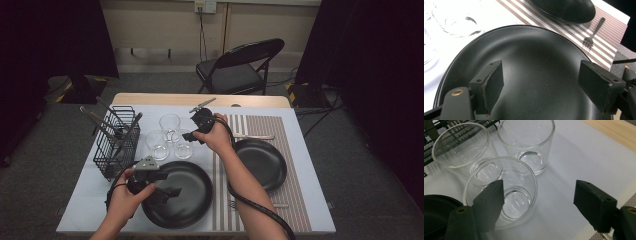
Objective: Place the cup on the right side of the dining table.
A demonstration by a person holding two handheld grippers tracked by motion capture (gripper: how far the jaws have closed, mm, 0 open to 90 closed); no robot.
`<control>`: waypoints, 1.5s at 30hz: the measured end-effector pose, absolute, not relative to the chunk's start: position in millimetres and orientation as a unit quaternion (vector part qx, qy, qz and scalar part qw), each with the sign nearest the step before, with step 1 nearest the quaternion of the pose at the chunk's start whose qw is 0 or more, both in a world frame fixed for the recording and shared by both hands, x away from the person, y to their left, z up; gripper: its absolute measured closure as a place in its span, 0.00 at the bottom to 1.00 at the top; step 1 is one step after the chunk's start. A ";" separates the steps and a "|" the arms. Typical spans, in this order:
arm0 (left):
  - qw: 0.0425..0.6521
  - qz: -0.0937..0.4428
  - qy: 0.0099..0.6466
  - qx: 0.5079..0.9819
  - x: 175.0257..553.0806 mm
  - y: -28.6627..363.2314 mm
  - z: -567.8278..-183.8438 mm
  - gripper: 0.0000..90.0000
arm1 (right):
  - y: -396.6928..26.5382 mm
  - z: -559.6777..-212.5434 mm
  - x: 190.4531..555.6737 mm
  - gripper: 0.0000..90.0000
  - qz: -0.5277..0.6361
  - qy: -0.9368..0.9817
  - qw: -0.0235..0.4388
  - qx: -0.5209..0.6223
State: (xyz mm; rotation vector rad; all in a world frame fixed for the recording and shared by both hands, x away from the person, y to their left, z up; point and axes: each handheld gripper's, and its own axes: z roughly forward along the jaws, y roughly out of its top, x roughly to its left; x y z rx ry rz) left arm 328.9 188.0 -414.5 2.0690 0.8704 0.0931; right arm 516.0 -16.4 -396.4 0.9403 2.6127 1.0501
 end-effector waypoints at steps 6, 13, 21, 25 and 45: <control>0.431 0.039 0.348 0.832 328.9 189.3 -414.5 0.22 | -15.8 -401.6 518.4 0.30 0.358 0.874 0.082 0.320; 0.430 0.038 0.350 0.831 328.6 190.8 -415.8 0.22 | -13.2 -407.7 521.3 0.33 0.357 0.872 0.080 0.325; 0.429 0.036 0.352 0.831 328.9 189.9 -417.5 0.22 | -10.7 -415.3 522.8 0.43 0.354 0.872 0.072 0.331; 0.431 0.034 0.356 0.829 329.4 190.5 -418.1 0.22 | -11.4 -417.4 523.2 0.50 0.356 0.868 0.068 0.339; 0.425 0.035 0.358 0.831 329.1 190.9 -420.9 0.22 | -5.8 -427.5 517.1 0.88 0.329 0.878 0.064 0.341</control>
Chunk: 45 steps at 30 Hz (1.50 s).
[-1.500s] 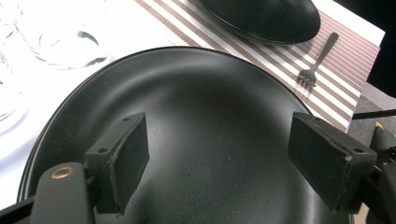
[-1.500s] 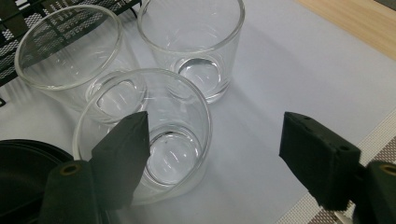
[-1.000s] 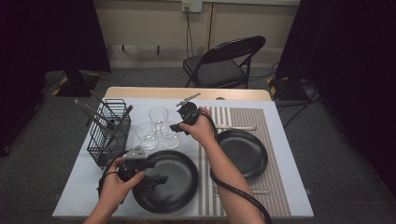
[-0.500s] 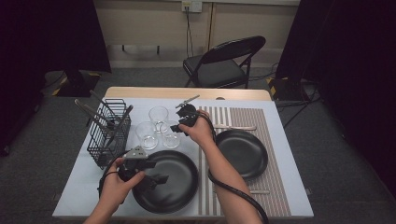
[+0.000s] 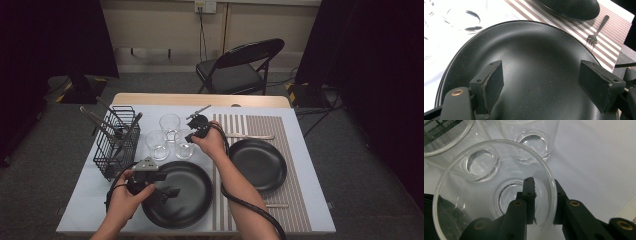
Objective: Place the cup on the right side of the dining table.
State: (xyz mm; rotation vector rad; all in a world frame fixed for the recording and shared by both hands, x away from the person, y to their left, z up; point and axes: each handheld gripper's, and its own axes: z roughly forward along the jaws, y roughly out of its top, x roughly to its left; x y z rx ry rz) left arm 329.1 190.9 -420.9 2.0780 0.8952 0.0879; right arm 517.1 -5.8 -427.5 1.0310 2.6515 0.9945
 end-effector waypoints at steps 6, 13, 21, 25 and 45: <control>0.425 0.035 0.359 0.830 329.6 190.9 -421.7 0.22 | -12.0 -424.8 512.6 0.91 0.325 0.882 0.068 0.334; 0.424 0.040 0.359 0.830 329.9 191.2 -421.0 0.22 | -16.0 -425.4 506.4 0.92 0.337 0.875 0.076 0.338; 0.426 0.039 0.359 0.829 330.5 191.6 -419.9 0.22 | -20.9 -422.1 506.7 0.92 0.346 0.866 0.074 0.352; 0.425 0.040 0.358 0.830 330.6 190.5 -420.1 0.22 | -26.3 -415.3 507.2 0.92 0.351 0.863 0.075 0.357; 0.429 0.042 0.357 0.828 330.1 190.5 -416.6 0.22 | -54.0 -402.2 507.3 0.92 0.364 0.844 0.073 0.388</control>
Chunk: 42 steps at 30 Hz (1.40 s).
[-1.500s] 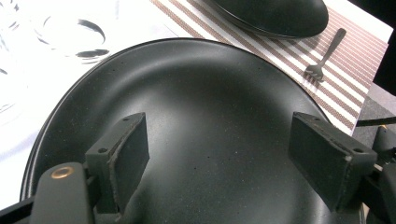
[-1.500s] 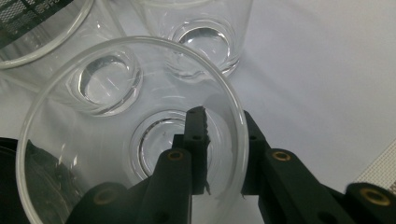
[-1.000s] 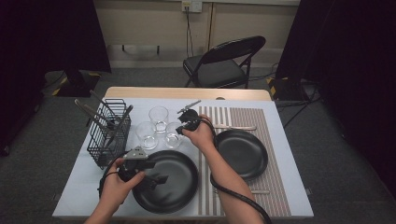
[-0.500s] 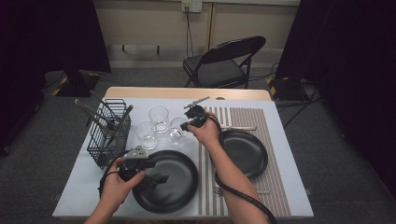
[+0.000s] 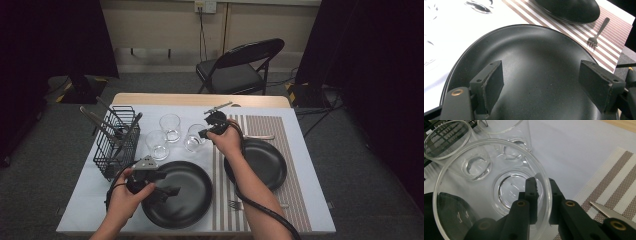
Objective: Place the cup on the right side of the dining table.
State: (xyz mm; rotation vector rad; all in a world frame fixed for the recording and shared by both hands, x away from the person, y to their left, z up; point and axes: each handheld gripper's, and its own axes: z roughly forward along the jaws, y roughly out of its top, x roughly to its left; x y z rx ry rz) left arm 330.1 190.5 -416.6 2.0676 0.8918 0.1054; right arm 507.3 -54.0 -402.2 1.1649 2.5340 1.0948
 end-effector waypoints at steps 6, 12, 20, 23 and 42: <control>0.429 0.042 0.357 0.829 330.3 189.9 -416.7 0.22 | -61.7 -400.0 508.1 0.92 0.362 0.843 0.073 0.392; 0.429 0.039 0.354 0.830 330.7 189.5 -417.6 0.22 | -69.5 -399.3 508.2 0.92 0.362 0.838 0.073 0.402; 0.426 0.039 0.356 0.831 330.7 188.9 -418.8 0.22 | -79.5 -398.7 508.4 0.92 0.365 0.831 0.073 0.414; 0.425 0.039 0.356 0.831 331.2 189.0 -419.5 0.22 | -82.5 -399.1 508.8 0.92 0.364 0.830 0.072 0.417; 0.427 0.039 0.359 0.829 332.3 192.0 -418.9 0.22 | -100.4 -399.9 511.5 0.92 0.361 0.819 0.076 0.438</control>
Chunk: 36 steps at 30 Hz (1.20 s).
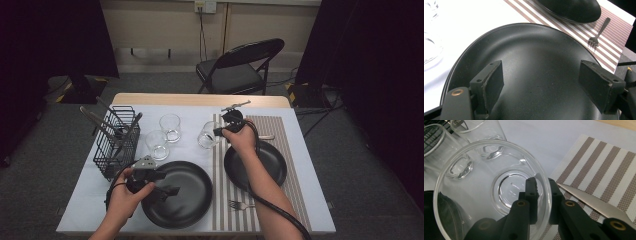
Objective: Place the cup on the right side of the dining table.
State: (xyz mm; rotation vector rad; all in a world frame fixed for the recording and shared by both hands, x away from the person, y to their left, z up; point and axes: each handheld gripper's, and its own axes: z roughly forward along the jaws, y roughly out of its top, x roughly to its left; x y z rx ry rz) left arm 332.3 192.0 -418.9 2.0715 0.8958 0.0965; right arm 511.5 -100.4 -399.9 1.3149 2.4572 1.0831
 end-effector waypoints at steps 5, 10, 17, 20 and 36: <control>0.428 0.038 0.361 0.828 332.3 192.2 -418.9 0.23 | -106.4 -398.9 512.6 0.92 0.358 0.815 0.078 0.448; 0.427 0.038 0.359 0.829 332.6 192.1 -419.4 0.22 | -110.7 -399.7 513.6 0.92 0.357 0.813 0.080 0.453; 0.427 0.039 0.359 0.829 332.5 192.2 -419.4 0.23 | -115.8 -401.6 514.3 0.92 0.355 0.810 0.083 0.459; 0.426 0.039 0.358 0.830 332.7 192.2 -419.5 0.23 | -118.7 -402.5 514.7 0.92 0.354 0.809 0.086 0.462; 0.424 0.039 0.363 0.829 333.0 193.3 -420.3 0.23 | -126.1 -405.3 515.4 0.93 0.343 0.808 0.091 0.471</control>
